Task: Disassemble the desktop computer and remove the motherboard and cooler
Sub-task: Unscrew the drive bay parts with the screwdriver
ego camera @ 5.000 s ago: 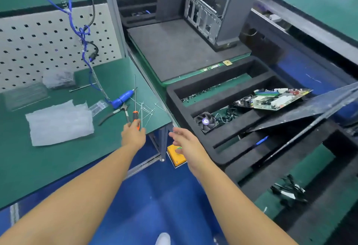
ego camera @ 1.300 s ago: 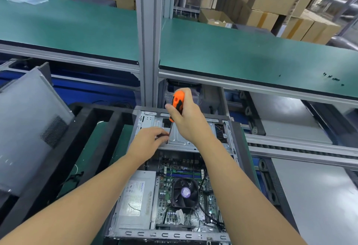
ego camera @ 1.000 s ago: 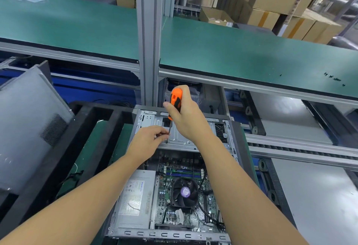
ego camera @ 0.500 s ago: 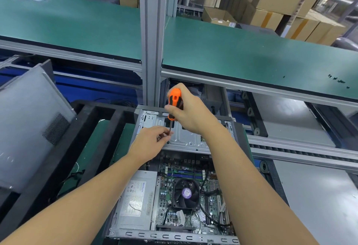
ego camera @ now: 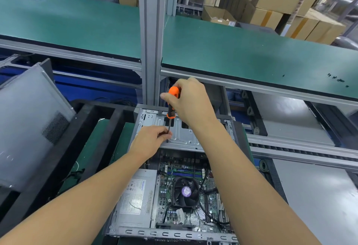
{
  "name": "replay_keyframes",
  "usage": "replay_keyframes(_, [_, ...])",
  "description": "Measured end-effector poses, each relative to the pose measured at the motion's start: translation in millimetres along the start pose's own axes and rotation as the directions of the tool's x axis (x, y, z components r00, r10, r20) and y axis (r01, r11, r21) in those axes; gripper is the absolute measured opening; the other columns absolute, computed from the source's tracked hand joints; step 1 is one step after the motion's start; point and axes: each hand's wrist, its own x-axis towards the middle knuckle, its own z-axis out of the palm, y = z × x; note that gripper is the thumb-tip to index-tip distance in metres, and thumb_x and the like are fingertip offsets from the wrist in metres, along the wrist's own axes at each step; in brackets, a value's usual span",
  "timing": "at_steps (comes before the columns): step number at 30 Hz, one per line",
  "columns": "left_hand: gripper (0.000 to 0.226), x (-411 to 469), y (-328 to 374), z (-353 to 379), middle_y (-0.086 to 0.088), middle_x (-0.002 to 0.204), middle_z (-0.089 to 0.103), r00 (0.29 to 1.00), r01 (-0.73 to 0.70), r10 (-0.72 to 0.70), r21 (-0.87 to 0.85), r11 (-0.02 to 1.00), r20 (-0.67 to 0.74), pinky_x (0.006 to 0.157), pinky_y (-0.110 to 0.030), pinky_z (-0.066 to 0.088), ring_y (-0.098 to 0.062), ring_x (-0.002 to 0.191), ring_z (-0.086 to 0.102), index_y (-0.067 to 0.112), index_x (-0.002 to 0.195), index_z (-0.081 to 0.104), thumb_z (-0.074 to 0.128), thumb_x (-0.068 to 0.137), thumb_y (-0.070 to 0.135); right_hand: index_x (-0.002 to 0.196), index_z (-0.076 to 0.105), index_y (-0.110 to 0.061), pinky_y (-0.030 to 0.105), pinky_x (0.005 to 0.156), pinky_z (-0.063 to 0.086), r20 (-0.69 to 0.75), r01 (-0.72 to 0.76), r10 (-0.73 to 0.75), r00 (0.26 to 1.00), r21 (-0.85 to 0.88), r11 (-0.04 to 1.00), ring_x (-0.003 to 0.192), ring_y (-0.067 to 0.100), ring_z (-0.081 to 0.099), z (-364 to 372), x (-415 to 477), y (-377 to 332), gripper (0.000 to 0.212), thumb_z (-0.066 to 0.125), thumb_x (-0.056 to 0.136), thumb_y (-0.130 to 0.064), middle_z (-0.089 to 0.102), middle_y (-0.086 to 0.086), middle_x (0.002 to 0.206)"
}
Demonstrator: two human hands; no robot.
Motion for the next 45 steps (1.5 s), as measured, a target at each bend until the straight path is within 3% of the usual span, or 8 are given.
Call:
replay_keyframes(6, [0.013,-4,3,-2,0.017,0.09,0.072,1.0,-0.028,0.027,-0.034,0.999,-0.01,0.075,-0.022,0.048,0.003,0.085,0.063,0.04,0.079,0.067,0.068,0.092,0.036,0.133,0.06,-0.018,0.034,0.091,0.042,0.156,0.053,-0.046,0.987,-0.041,0.998,0.115,0.028,0.054,-19,-3,-6,0.038,0.061,0.095,-0.016,0.061,0.009,0.128])
replay_keyframes(9, [0.021,-3,5,-4,0.016,0.096,0.072,1.0,-0.002,0.002,-0.023,1.0,-0.001,0.079,-0.026,0.051,0.0,0.089,0.064,0.048,0.073,0.065,0.069,0.091,0.038,0.136,0.057,-0.025,0.029,0.086,0.042,0.24,0.051,-0.039,0.97,-0.041,0.998,0.117,0.024,0.053,-22,-5,-6,0.043,0.053,0.096,-0.009,0.061,0.003,0.131])
replay_keyframes(14, [0.02,-2,6,-1,0.016,0.083,0.071,0.997,0.06,-0.06,-0.01,0.998,-0.04,0.07,-0.027,0.051,-0.002,0.079,0.063,0.043,0.067,0.065,0.072,0.086,0.043,0.121,0.07,-0.023,0.028,0.084,0.04,0.129,0.068,-0.062,0.99,-0.037,0.997,0.107,0.019,0.053,-11,-3,-12,0.032,0.059,0.097,-0.04,0.056,0.005,0.116])
replay_keyframes(18, [0.022,0,7,0,0.017,0.075,0.069,0.996,0.06,-0.06,0.01,0.998,-0.065,0.062,-0.026,0.046,-0.001,0.072,0.061,0.042,0.065,0.063,0.074,0.083,0.044,0.129,0.065,-0.017,0.032,0.089,0.042,-0.003,0.035,-0.035,0.999,-0.043,0.998,0.111,0.026,0.053,-4,-3,-14,0.032,0.062,0.098,-0.025,0.055,0.01,0.12])
replay_keyframes(27, [0.006,-4,11,-4,0.026,0.099,0.072,1.0,0.013,-0.012,-0.061,0.998,0.019,0.082,-0.014,0.05,0.011,0.089,0.063,0.026,0.083,0.076,0.074,0.088,0.028,0.116,0.067,-0.022,0.02,0.071,0.042,0.185,-0.001,-0.009,0.983,0.056,0.998,0.087,0.011,0.053,-19,1,-14,0.041,0.051,0.089,0.003,0.064,0.0,0.118])
replay_keyframes(33, [0.018,-3,13,-4,0.025,0.083,0.072,0.999,0.034,-0.035,-0.043,0.998,-0.008,0.067,-0.005,0.041,0.009,0.08,0.063,0.039,0.072,0.071,0.074,0.088,0.03,0.116,0.068,-0.016,0.019,0.073,0.042,0.072,-0.038,0.024,0.997,0.187,0.982,0.097,0.013,0.061,-1,-6,-15,0.025,0.057,0.096,-0.026,0.067,-0.002,0.116])
replay_keyframes(38, [0.019,-2,8,-1,0.029,0.071,0.068,0.997,0.056,-0.059,-0.062,0.997,-0.05,0.059,-0.004,0.04,0.009,0.07,0.062,0.039,0.068,0.07,0.08,0.081,0.029,0.111,0.064,-0.012,0.032,0.082,0.043,-0.117,-0.051,0.049,0.992,-0.01,0.999,0.108,0.021,0.047,8,-2,-8,0.042,0.064,0.091,-0.049,0.054,0.005,0.115])
replay_keyframes(45, [0.009,-2,8,0,0.035,0.075,0.066,0.997,0.051,-0.051,0.0,0.999,-0.057,0.062,-0.011,0.041,0.012,0.076,0.061,0.04,0.077,0.071,0.079,0.079,0.04,0.116,0.055,-0.012,0.032,0.082,0.048,-0.067,-0.085,0.102,0.993,0.216,0.973,0.098,0.019,0.054,1,-6,-4,0.032,0.069,0.091,-0.027,0.057,0.006,0.113])
